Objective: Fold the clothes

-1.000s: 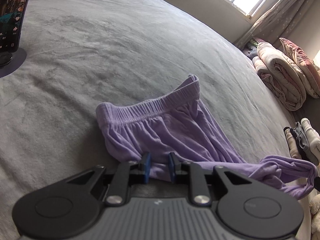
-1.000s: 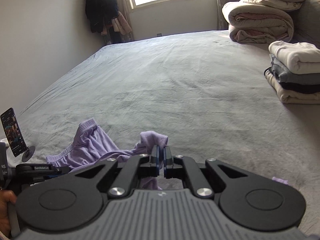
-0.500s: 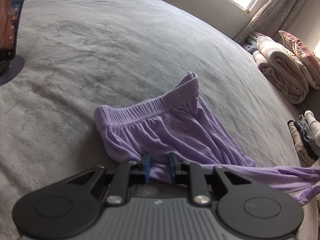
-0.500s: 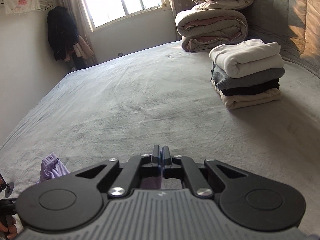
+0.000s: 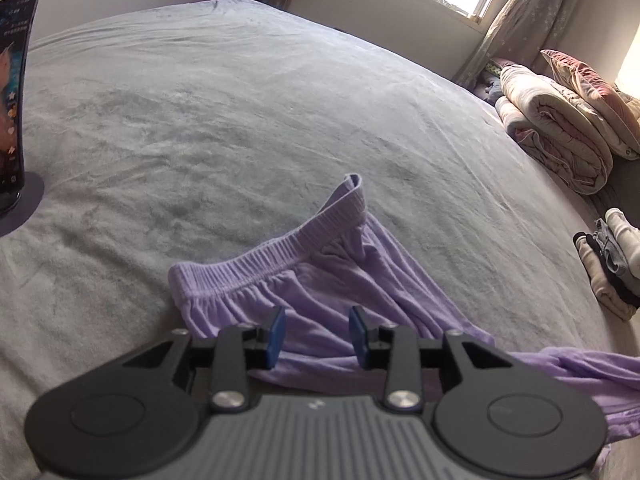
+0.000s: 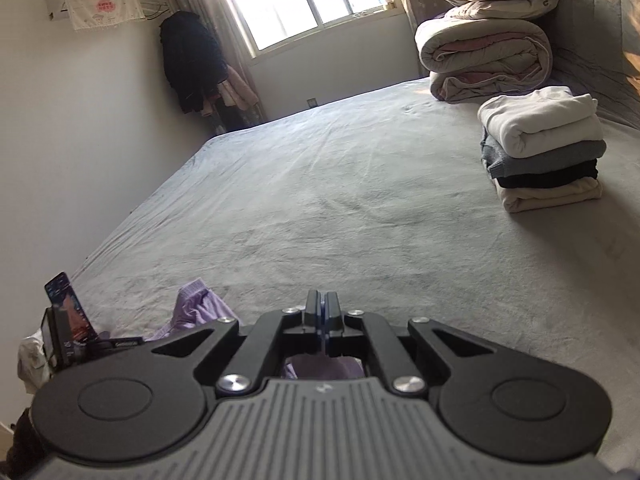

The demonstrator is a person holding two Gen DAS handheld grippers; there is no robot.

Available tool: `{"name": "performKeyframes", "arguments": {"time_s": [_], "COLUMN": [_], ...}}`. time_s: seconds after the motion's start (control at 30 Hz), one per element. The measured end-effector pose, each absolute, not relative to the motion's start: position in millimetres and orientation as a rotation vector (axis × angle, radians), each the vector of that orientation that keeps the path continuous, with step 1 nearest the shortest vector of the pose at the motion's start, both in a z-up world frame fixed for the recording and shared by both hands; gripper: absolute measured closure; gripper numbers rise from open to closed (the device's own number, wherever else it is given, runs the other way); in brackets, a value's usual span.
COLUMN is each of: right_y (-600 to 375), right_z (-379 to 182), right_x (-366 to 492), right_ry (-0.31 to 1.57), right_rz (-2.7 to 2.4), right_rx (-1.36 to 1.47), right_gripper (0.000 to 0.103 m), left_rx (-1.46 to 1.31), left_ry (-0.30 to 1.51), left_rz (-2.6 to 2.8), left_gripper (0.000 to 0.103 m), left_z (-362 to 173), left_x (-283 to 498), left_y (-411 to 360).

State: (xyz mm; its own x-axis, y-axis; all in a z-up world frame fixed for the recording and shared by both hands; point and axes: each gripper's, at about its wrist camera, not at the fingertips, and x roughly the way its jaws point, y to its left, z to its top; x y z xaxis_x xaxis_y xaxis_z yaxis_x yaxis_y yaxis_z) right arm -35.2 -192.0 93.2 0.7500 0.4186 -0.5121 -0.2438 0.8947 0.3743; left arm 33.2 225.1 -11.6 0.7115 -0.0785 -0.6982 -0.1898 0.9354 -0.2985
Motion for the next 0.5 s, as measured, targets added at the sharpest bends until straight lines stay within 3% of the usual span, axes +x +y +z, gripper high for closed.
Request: {"name": "performKeyframes", "arguments": {"time_s": [0.13,0.5], "right_y": [-187,-176], "right_z": [93,21], "right_x": [-53,-74], "right_ry": [0.689,0.994], "right_rz": [0.449,0.467], "right_rx": [0.291,0.258], "right_gripper": [0.101,0.101], "left_rx": [-0.345,-0.45], "left_ry": [0.747,0.694], "left_rz": [0.057,0.078], "left_gripper": [0.05,0.048], "left_z": [-6,-24], "left_x": [45,88], "left_y": [222,224]}}
